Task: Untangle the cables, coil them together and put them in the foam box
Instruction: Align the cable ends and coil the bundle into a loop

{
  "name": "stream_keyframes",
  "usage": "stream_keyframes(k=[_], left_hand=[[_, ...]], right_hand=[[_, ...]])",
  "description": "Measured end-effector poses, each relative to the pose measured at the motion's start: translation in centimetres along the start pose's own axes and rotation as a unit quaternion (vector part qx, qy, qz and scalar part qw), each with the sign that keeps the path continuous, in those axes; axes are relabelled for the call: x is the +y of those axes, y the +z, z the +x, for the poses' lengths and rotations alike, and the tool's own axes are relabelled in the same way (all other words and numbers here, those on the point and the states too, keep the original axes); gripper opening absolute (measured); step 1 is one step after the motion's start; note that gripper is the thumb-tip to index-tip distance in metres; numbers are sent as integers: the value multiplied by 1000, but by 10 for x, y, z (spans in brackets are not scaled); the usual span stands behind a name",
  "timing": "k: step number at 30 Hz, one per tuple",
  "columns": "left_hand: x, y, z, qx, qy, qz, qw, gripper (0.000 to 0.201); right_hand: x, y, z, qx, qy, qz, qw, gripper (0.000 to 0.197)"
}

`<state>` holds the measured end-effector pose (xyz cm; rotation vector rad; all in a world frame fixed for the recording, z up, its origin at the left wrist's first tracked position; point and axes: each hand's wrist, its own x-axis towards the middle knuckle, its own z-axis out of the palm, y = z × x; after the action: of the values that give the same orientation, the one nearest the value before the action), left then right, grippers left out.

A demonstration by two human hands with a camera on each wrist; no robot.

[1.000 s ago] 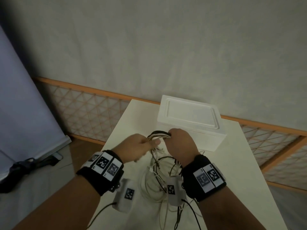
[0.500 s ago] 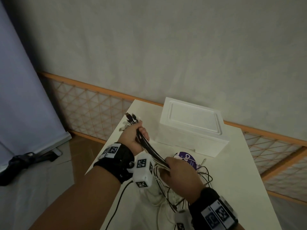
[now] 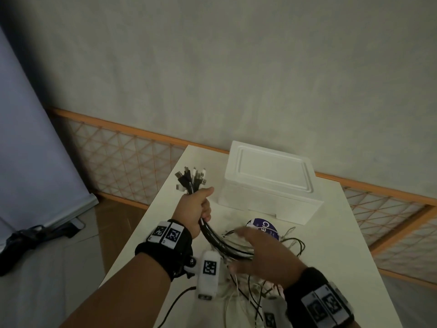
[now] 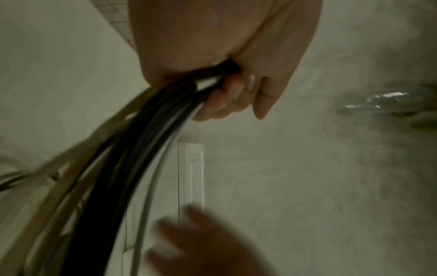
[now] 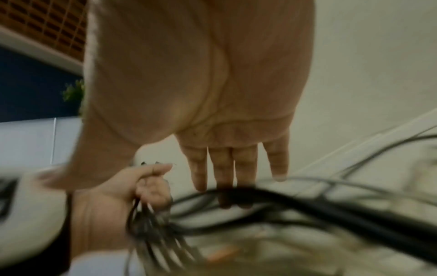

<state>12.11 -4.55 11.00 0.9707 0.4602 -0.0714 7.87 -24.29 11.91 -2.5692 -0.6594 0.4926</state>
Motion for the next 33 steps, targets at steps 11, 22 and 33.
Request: stream_keyframes(k=[11,22,33], left_hand=[[-8,14,-33,-165,133,163,964,13],[-10,9,-33,-168,131,183,960,22],[-5,13,-34,-180,103,214,954,27]], right_hand=[[-70,-44,42,251,-39,162,954,17],[-83,-43,33,262,-75,80,959,46],[-65,-57,44,295,-106,85,946,14]])
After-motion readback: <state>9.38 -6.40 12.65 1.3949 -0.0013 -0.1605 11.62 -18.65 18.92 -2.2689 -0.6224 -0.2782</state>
